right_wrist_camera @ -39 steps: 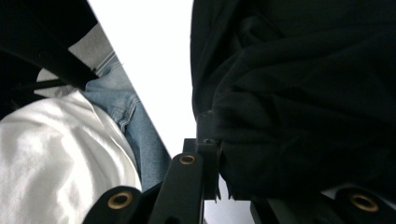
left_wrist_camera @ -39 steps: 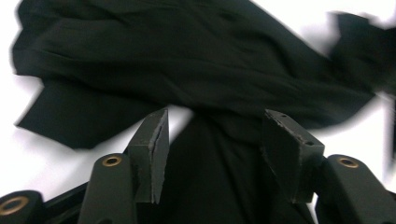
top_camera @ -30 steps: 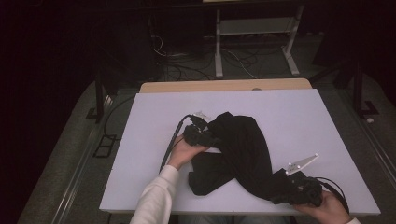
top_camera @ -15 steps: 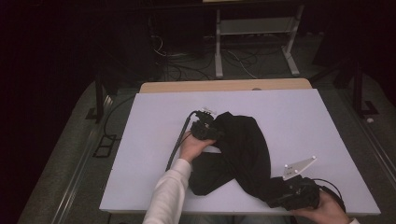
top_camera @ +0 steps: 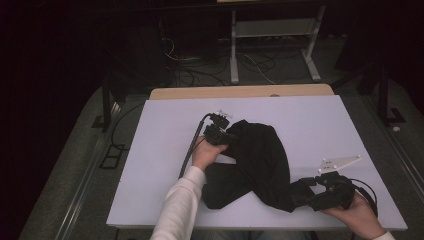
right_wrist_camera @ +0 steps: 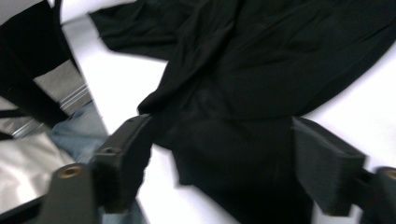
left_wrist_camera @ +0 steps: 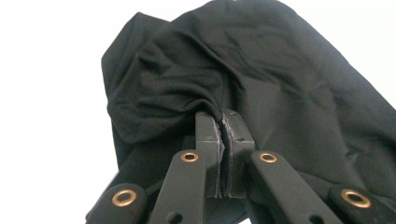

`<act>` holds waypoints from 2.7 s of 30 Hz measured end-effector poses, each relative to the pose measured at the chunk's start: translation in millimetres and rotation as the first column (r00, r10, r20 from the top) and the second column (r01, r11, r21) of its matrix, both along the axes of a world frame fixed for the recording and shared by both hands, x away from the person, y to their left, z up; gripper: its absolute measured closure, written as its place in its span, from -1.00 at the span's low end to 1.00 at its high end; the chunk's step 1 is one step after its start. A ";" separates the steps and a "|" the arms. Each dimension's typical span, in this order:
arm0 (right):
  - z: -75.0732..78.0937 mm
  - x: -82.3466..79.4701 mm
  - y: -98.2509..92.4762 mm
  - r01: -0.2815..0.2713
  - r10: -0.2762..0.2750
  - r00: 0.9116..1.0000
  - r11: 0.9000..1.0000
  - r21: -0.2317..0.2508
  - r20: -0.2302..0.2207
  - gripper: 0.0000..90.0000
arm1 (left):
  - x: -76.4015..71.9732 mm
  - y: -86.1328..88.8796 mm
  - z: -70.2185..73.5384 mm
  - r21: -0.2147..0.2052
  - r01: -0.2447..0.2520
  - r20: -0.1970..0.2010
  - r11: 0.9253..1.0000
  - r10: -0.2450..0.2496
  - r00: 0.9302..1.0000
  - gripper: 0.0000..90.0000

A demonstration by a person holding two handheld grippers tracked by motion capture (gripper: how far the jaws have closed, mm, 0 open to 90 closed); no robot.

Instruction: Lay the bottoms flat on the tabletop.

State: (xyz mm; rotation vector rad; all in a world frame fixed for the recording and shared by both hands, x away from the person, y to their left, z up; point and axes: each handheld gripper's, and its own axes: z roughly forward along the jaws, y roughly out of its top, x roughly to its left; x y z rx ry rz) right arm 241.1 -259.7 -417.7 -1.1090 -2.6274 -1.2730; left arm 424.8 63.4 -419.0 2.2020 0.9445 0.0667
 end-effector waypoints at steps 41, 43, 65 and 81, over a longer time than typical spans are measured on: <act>-4.4 77.1 2.5 0.179 -0.178 0.984 0.984 0.022 -0.012 -1.00 | -57.6 68.1 109.1 -0.050 0.058 0.187 0.997 -0.047 0.981 0.92; -5.8 81.9 8.1 0.172 -0.172 0.985 0.985 0.020 -0.019 -1.00 | -62.8 91.5 84.5 -0.085 0.016 0.129 0.996 -0.005 0.992 0.92; -22.0 211.8 90.8 0.161 -0.151 0.982 0.984 0.078 -0.117 -1.00 | -72.1 146.0 38.2 -0.068 -0.086 0.026 0.994 0.088 0.996 0.92; -0.8 213.7 67.9 0.132 -0.096 0.970 0.980 0.152 -0.223 0.97 | -44.5 125.8 56.4 -0.075 -0.087 0.066 0.993 0.092 0.994 0.92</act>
